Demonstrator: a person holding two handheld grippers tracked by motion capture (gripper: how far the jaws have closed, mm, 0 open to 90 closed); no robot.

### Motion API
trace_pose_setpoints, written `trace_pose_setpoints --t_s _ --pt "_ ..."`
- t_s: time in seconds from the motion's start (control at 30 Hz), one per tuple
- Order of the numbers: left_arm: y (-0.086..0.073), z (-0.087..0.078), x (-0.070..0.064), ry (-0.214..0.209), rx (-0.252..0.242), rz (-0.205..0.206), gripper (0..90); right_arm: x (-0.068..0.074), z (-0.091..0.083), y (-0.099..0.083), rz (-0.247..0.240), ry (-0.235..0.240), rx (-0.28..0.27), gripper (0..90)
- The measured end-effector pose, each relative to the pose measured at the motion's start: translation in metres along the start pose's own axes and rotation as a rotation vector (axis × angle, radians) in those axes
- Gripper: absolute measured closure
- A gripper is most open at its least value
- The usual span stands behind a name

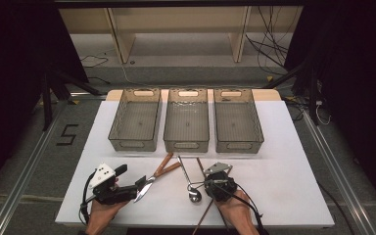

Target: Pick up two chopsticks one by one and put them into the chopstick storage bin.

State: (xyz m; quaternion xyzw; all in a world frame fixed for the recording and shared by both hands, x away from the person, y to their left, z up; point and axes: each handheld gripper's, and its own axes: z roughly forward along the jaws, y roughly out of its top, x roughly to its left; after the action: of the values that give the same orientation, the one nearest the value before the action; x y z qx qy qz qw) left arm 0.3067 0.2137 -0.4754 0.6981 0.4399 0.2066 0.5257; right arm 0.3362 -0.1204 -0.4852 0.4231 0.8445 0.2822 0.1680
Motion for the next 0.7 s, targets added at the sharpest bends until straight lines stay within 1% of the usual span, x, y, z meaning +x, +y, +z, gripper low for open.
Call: trace_pose_setpoints --t_s 0.1,0.13,0.17,0.2,0.27,0.47,0.6,0.7 --pt "0.0 0.0 0.0 -0.001 -0.001 -0.002 12.7 -0.002 0.0 -0.004 0.013 0.014 -0.024 79.2" --pt "0.0 0.0 0.0 0.0 0.0 0.001 12.7 -0.002 0.0 -0.004 0.015 0.015 -0.024 80.4" --pt "0.0 0.0 -0.001 -0.001 0.001 0.003 12.8 -0.002 0.0 -0.003 0.014 0.017 -0.024 84.5" --pt "0.0 0.001 -0.001 -0.001 0.001 0.003 12.8 -0.002 0.0 -0.004 0.015 0.024 -0.028 85.2" --pt "0.0 0.001 0.0 0.0 0.001 0.003 12.8 -0.002 0.0 -0.003 0.013 0.019 -0.026 85.2" --pt "0.0 0.0 0.001 -0.001 0.001 -0.002 12.9 -0.003 -0.001 -0.002 0.007 0.028 -0.017 85.4" --pt "0.0 0.001 0.001 0.001 0.005 -0.002 13.0 -0.006 -0.009 0.002 0.002 0.034 -0.043 85.4" --pt "0.0 0.001 0.001 -0.001 0.009 -0.016 13.0 -0.009 -0.019 0.006 -0.002 0.042 -0.073 85.4"
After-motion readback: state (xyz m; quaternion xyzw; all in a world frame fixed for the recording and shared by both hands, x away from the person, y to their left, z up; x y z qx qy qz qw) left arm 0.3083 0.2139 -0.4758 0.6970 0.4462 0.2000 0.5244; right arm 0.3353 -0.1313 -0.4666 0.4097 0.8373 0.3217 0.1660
